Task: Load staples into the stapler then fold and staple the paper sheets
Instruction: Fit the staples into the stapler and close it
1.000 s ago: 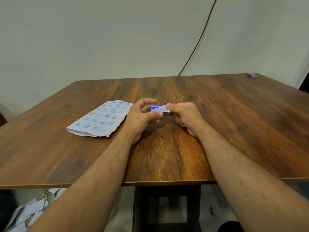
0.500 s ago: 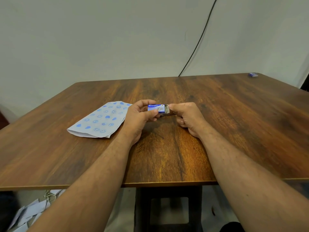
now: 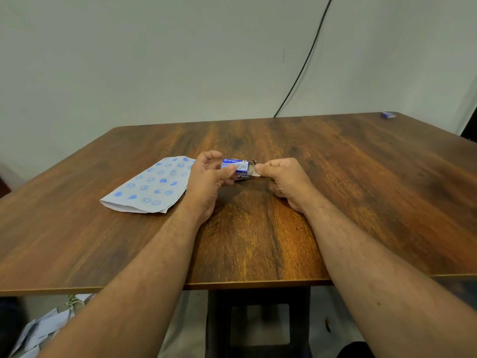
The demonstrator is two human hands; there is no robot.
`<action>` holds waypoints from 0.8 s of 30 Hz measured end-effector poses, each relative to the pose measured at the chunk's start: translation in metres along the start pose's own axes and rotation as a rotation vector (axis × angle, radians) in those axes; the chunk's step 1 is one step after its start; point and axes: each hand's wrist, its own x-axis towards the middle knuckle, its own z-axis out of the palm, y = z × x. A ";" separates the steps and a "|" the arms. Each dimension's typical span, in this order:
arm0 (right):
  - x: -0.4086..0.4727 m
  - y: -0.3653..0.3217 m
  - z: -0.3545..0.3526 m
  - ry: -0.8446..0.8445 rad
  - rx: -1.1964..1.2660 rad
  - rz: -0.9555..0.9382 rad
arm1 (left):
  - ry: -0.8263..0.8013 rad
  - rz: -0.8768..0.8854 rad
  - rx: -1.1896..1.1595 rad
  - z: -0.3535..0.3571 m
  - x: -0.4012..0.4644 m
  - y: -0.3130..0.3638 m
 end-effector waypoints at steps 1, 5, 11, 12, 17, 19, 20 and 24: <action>0.000 0.001 0.000 0.008 -0.002 -0.001 | 0.005 0.003 -0.014 0.000 0.001 -0.001; 0.003 0.004 0.000 0.048 -0.042 -0.018 | 0.003 0.002 -0.072 -0.002 0.003 -0.003; 0.004 0.005 0.001 0.051 -0.046 -0.034 | 0.017 0.031 -0.096 0.001 0.003 -0.003; 0.003 0.004 0.001 0.044 -0.049 -0.033 | 0.026 0.025 -0.095 0.001 0.003 -0.003; -0.003 0.003 0.002 0.008 -0.086 -0.050 | 0.006 0.036 -0.050 0.005 0.002 -0.002; -0.004 0.003 0.004 0.000 -0.095 -0.054 | -0.035 0.040 -0.033 0.006 0.000 -0.002; -0.005 0.002 0.005 -0.002 -0.097 -0.059 | -0.048 0.035 -0.031 0.006 0.000 -0.002; -0.001 0.001 0.003 0.049 0.009 -0.064 | -0.025 0.011 -0.038 0.006 0.000 -0.001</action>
